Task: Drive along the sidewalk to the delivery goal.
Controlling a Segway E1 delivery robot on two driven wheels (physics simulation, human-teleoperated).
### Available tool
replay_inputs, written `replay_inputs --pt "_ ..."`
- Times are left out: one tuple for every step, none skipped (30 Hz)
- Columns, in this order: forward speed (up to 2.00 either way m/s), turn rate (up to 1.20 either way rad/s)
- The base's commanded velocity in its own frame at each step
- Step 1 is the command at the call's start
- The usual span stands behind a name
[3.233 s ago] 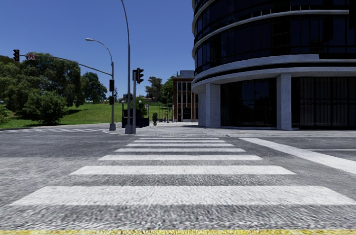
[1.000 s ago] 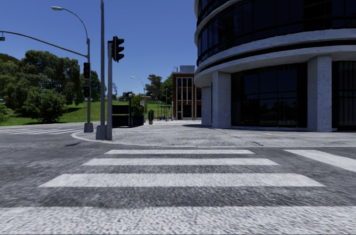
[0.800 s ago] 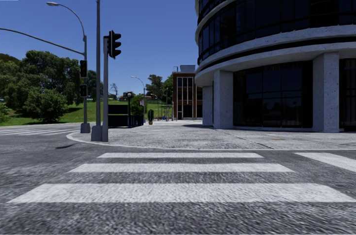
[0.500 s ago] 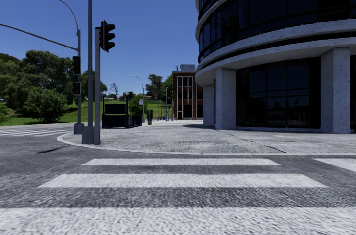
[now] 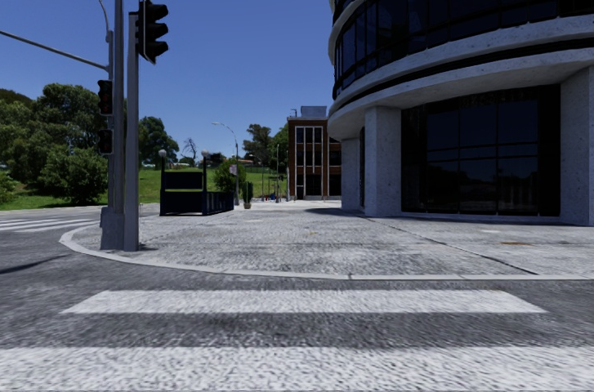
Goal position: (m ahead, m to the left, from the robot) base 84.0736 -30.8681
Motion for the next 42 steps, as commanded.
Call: replay_inputs --pt "2.0 0.0" --pt "2.0 0.0" --pt "2.0 0.0" --pt "2.0 0.0" --pt "2.0 0.0" --pt "2.0 0.0" --pt "2.0 0.0" --pt "2.0 0.0" --pt "2.0 0.0" --pt "2.0 0.0" --pt "2.0 0.0" --pt "2.0 0.0" --pt "2.0 0.0" --pt "2.0 0.0" --pt "2.0 0.0" --pt "2.0 0.0" --pt "2.0 0.0" --pt "2.0 0.0" --pt "2.0 0.0" --pt "2.0 0.0" --pt "2.0 0.0" --pt "2.0 0.0" --pt "2.0 0.0" --pt "2.0 0.0" --pt "2.0 0.0" --pt "2.0 0.0" --pt "2.0 0.0" --pt "2.0 0.0" --pt "2.0 0.0" --pt "2.0 0.0" --pt "2.0 0.0" --pt "2.0 0.0" --pt "2.0 0.0" --pt "1.78 0.0" --pt "1.56 0.0" --pt "1.42 0.0" --pt "1.37 0.0" --pt "1.31 0.0" --pt "1.31 0.0" --pt "1.23 0.0" --pt "1.21 0.0" --pt "1.2 0.0"
